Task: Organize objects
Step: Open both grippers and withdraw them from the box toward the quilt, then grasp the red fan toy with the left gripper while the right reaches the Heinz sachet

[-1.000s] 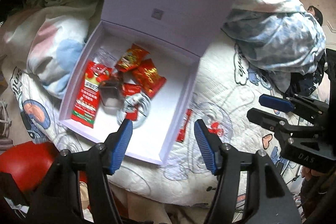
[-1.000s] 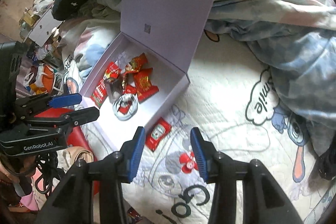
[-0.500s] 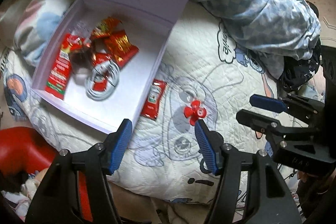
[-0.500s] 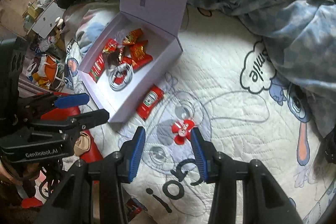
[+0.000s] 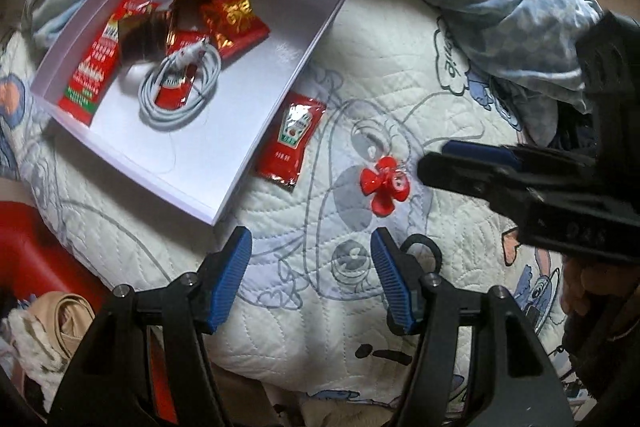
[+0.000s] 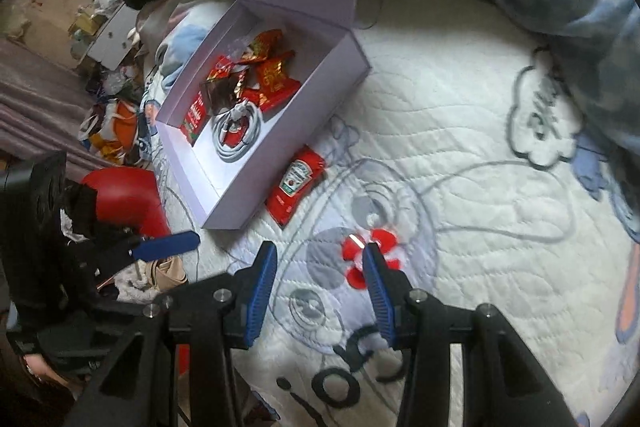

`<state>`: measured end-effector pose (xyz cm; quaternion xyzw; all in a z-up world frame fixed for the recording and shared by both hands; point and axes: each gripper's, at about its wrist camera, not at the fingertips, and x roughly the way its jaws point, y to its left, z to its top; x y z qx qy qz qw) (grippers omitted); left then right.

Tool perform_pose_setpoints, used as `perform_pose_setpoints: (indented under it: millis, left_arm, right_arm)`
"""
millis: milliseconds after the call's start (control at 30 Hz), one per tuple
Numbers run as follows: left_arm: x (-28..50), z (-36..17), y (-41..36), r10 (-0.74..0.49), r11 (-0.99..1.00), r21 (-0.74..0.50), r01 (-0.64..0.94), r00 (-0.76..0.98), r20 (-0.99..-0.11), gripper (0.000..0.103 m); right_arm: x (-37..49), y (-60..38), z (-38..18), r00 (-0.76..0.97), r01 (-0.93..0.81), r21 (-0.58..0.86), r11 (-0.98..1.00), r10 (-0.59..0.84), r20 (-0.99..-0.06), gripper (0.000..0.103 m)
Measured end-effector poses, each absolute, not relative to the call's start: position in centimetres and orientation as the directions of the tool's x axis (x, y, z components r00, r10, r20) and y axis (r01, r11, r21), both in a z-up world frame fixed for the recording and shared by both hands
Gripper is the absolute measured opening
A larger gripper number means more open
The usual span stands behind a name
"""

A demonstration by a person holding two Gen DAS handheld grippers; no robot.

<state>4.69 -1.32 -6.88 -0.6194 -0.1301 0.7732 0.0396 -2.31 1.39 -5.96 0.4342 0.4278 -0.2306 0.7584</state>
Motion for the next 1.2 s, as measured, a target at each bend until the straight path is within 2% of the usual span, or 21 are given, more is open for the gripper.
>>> perform_pose_setpoints:
  millis: [400, 467, 567, 700, 767, 967, 1200]
  left_arm:
    - [4.9, -9.5, -3.0, 0.215, -0.955, -0.254, 0.156, -0.227, -0.950, 0.060]
    - [4.8, -9.6, -3.3, 0.217, -0.953, -0.256, 0.163, -0.227, -0.950, 0.060]
    - [4.6, -9.7, -3.5, 0.217, -0.953, -0.255, 0.164, -0.217, -0.952, 0.060]
    - [4.5, -9.9, -3.4, 0.220, -0.960, -0.248, 0.133, -0.196, -0.956, 0.060]
    - [4.3, -10.1, -3.4, 0.222, -0.960, -0.248, 0.132, -0.186, -0.957, 0.060]
    - [4.0, -10.2, -2.6, 0.237, -0.959, -0.259, 0.116, -0.178, -0.955, 0.060]
    - [3.0, -9.9, -0.1, 0.275, -0.955, -0.290, 0.061, -0.187, -0.943, 0.060]
  right_arm:
    - [3.1, -2.2, -11.4, 0.547, 0.692, 0.496, 0.525, 0.067, -0.835, 0.044]
    - [3.5, -2.7, -12.0, 0.553, 0.690, 0.507, 0.516, 0.076, -0.830, 0.041]
    - [4.3, -3.3, -12.8, 0.575, 0.678, 0.543, 0.496, 0.103, -0.812, 0.024]
    - [5.2, -3.2, -13.5, 0.557, 0.690, 0.532, 0.490, 0.110, -0.823, 0.018]
    - [4.7, -3.3, -13.6, 0.565, 0.697, 0.538, 0.474, 0.099, -0.819, 0.007]
    - [3.3, -3.6, -12.8, 0.608, 0.694, 0.571, 0.438, 0.067, -0.791, 0.004]
    - [0.0, -4.1, -11.2, 0.591, 0.728, 0.529, 0.436, -0.007, -0.807, 0.003]
